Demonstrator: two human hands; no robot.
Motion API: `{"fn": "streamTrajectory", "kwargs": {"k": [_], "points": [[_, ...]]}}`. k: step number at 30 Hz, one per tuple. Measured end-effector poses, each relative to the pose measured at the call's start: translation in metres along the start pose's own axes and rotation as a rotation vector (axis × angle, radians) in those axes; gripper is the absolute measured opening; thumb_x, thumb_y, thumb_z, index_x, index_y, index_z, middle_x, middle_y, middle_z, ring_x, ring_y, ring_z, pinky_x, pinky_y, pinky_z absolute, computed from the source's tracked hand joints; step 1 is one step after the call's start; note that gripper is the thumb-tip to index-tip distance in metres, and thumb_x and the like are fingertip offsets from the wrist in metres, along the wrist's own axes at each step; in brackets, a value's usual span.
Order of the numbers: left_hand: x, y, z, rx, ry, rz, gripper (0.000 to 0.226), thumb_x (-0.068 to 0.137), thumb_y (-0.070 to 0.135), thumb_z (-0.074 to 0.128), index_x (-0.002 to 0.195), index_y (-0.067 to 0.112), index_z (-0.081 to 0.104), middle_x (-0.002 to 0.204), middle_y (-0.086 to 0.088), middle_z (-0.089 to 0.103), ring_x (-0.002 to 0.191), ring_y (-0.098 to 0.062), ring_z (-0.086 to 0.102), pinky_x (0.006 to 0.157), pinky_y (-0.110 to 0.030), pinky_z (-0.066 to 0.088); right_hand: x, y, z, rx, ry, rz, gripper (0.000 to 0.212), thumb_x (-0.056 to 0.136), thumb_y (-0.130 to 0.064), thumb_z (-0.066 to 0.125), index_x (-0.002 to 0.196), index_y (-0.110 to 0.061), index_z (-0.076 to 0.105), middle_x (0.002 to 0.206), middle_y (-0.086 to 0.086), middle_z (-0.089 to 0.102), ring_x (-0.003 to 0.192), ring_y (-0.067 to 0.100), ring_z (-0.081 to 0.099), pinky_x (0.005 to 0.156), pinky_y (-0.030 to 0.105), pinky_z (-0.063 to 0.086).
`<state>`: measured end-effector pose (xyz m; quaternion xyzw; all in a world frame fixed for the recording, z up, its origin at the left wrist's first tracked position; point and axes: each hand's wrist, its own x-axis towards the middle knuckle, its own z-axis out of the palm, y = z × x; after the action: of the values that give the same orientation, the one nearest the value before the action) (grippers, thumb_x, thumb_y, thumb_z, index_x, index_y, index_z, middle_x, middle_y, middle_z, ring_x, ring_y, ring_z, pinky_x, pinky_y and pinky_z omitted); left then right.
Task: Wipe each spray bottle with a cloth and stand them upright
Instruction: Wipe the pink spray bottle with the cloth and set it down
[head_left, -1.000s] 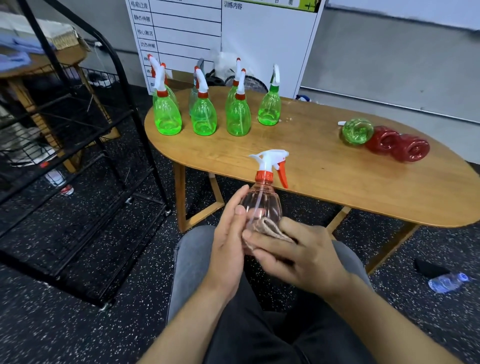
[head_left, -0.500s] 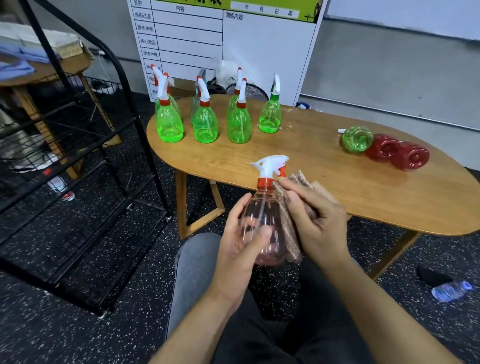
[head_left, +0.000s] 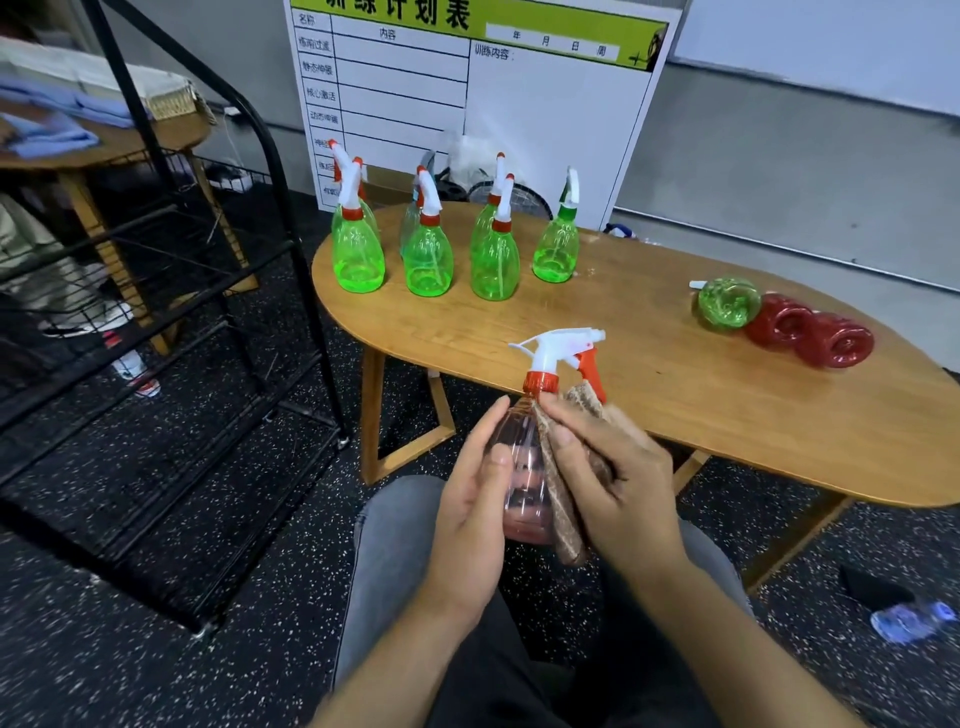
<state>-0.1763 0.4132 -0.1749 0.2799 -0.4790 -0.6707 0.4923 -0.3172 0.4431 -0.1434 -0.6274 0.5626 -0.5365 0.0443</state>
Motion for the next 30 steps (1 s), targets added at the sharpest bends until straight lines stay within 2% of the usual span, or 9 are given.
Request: {"fn": "streamTrajectory", "kwargs": {"k": [4, 8, 11, 14, 17, 20, 23, 26, 30], "points": [[0.002, 0.001, -0.003, -0.023, 0.050, -0.021, 0.044, 0.105, 0.039, 0.046, 0.148, 0.035, 0.056, 0.129, -0.005, 0.075, 0.120, -0.024, 0.072, 0.099, -0.039, 0.056, -0.022, -0.003, -0.001, -0.168, -0.145, -0.290, 0.028, 0.103, -0.037, 0.063, 0.128, -0.030, 0.071, 0.097, -0.010, 0.055, 0.076, -0.008, 0.049, 0.065, 0.007, 0.041], [0.002, 0.002, -0.001, -0.027, 0.061, -0.026, 0.046, 0.102, 0.038, 0.044, 0.146, 0.037, 0.059, 0.128, -0.009, 0.075, 0.122, -0.028, 0.071, 0.102, -0.038, 0.055, -0.022, 0.001, -0.007, -0.276, -0.201, -0.487, 0.026, 0.097, -0.032, 0.073, 0.123, -0.030, 0.077, 0.093, -0.003, 0.060, 0.071, 0.005, 0.054, 0.057, 0.019, 0.049], [0.002, 0.003, -0.001, 0.013, 0.045, -0.009, 0.044, 0.104, 0.040, 0.046, 0.146, 0.035, 0.057, 0.131, 0.001, 0.074, 0.122, -0.019, 0.071, 0.095, -0.030, 0.057, -0.005, 0.003, -0.011, -0.298, -0.151, -0.426, 0.028, 0.104, -0.039, 0.060, 0.129, -0.033, 0.071, 0.093, -0.008, 0.051, 0.071, 0.000, 0.043, 0.063, 0.012, 0.041], [0.001, 0.003, 0.000, 0.050, 0.043, 0.013, 0.041, 0.106, 0.034, 0.048, 0.145, 0.032, 0.057, 0.138, 0.011, 0.070, 0.129, -0.014, 0.066, 0.101, -0.030, 0.055, 0.014, 0.006, -0.007, -0.176, -0.036, -0.157, 0.029, 0.105, -0.039, 0.056, 0.128, -0.032, 0.072, 0.090, -0.004, 0.057, 0.069, 0.005, 0.054, 0.062, 0.017, 0.043], [0.000, 0.003, -0.001, 0.050, 0.027, 0.006, 0.038, 0.108, 0.035, 0.051, 0.145, 0.033, 0.057, 0.137, 0.012, 0.070, 0.130, -0.014, 0.065, 0.105, -0.033, 0.054, 0.019, 0.009, 0.000, -0.109, 0.022, -0.040, 0.031, 0.103, -0.039, 0.057, 0.127, -0.029, 0.074, 0.091, 0.001, 0.063, 0.076, 0.014, 0.063, 0.065, 0.027, 0.052], [0.003, 0.005, -0.005, 0.026, 0.035, 0.001, 0.046, 0.100, 0.036, 0.047, 0.145, 0.033, 0.057, 0.126, 0.010, 0.076, 0.120, -0.014, 0.071, 0.093, -0.027, 0.058, 0.004, 0.000, 0.006, -0.081, 0.003, -0.084, 0.031, 0.105, -0.039, 0.057, 0.131, -0.031, 0.071, 0.100, 0.000, 0.065, 0.082, 0.009, 0.065, 0.069, 0.027, 0.056], [0.006, 0.006, -0.007, -0.013, 0.062, -0.031, 0.046, 0.101, 0.041, 0.045, 0.145, 0.039, 0.059, 0.128, -0.003, 0.076, 0.121, -0.025, 0.071, 0.102, -0.043, 0.054, -0.018, -0.007, 0.007, -0.183, -0.127, -0.297, 0.029, 0.104, -0.039, 0.060, 0.133, -0.037, 0.068, 0.093, -0.007, 0.057, 0.071, 0.000, 0.051, 0.058, 0.017, 0.048], [0.007, 0.008, -0.007, -0.035, 0.055, -0.052, 0.046, 0.102, 0.040, 0.044, 0.146, 0.037, 0.057, 0.126, -0.006, 0.076, 0.120, -0.025, 0.071, 0.106, -0.042, 0.052, -0.022, -0.003, 0.001, -0.233, -0.197, -0.440, 0.029, 0.100, -0.033, 0.070, 0.129, -0.033, 0.073, 0.095, -0.003, 0.064, 0.072, 0.007, 0.060, 0.055, 0.024, 0.052], [0.004, 0.008, -0.002, 0.006, 0.005, -0.023, 0.048, 0.099, 0.037, 0.046, 0.146, 0.030, 0.056, 0.130, 0.005, 0.075, 0.121, -0.015, 0.071, 0.091, -0.025, 0.057, 0.007, 0.001, -0.007, -0.227, -0.070, -0.286, 0.030, 0.106, -0.042, 0.055, 0.131, -0.036, 0.069, 0.087, -0.006, 0.054, 0.067, 0.002, 0.049, 0.055, 0.017, 0.045]]}}
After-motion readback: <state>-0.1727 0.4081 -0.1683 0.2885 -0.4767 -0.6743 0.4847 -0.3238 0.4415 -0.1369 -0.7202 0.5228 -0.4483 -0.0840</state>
